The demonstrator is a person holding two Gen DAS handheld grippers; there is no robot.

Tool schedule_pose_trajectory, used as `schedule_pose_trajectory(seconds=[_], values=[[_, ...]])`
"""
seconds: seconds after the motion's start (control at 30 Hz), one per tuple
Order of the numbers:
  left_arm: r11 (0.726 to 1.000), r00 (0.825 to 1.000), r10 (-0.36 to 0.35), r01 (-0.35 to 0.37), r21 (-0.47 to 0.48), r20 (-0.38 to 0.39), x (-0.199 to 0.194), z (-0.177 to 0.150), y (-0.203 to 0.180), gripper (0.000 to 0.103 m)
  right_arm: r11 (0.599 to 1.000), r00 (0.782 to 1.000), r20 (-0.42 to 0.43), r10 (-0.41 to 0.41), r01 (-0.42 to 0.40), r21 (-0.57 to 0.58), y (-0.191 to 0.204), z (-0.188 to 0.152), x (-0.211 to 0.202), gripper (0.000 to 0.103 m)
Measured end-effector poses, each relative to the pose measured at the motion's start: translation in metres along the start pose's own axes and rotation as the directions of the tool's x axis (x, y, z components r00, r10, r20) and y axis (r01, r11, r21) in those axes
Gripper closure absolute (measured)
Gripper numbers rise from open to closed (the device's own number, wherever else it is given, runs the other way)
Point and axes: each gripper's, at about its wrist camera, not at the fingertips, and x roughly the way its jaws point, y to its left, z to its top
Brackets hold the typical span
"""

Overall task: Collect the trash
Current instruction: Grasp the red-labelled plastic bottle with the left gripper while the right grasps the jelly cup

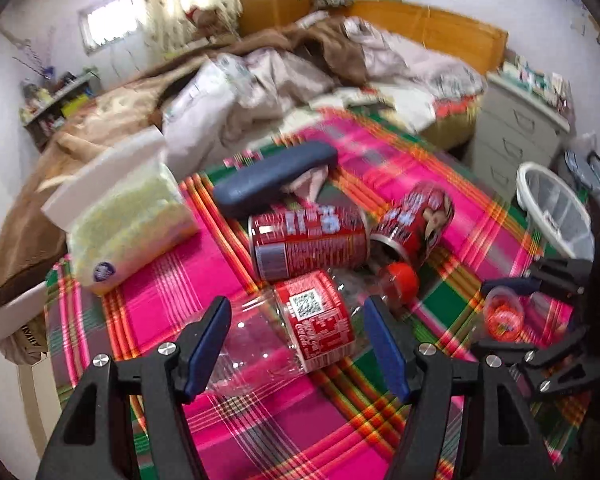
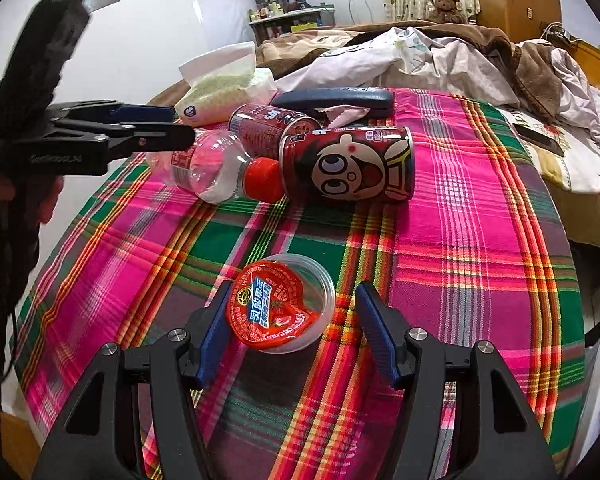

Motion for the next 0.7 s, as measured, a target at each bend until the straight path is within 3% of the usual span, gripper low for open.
schedule_pose_trajectory(seconds=[0.27,0.37,0.7], values=[[0.997,0.997,-0.041,0.045,0.062,-0.064,0.013,-0.004,-0.006,0.027,1.0,1.0,-0.006,0.002,-0.002,0.002,-0.002,0.004,0.004,0.041],[0.996,0.997,-0.024,0.03,0.089,-0.069,0.009,-0.011,-0.013,0.026,1.0,1.0,0.003,0.001,-0.001,0.002,-0.003,0.005,0.003,0.041],[0.998,0.994,-0.068,0.069,0.01,-0.091,0.002,-0.029,-0.006,0.023,1.0,1.0,-0.005,-0.001,0.001,-0.002,-0.001,0.006,0.005,0.041]])
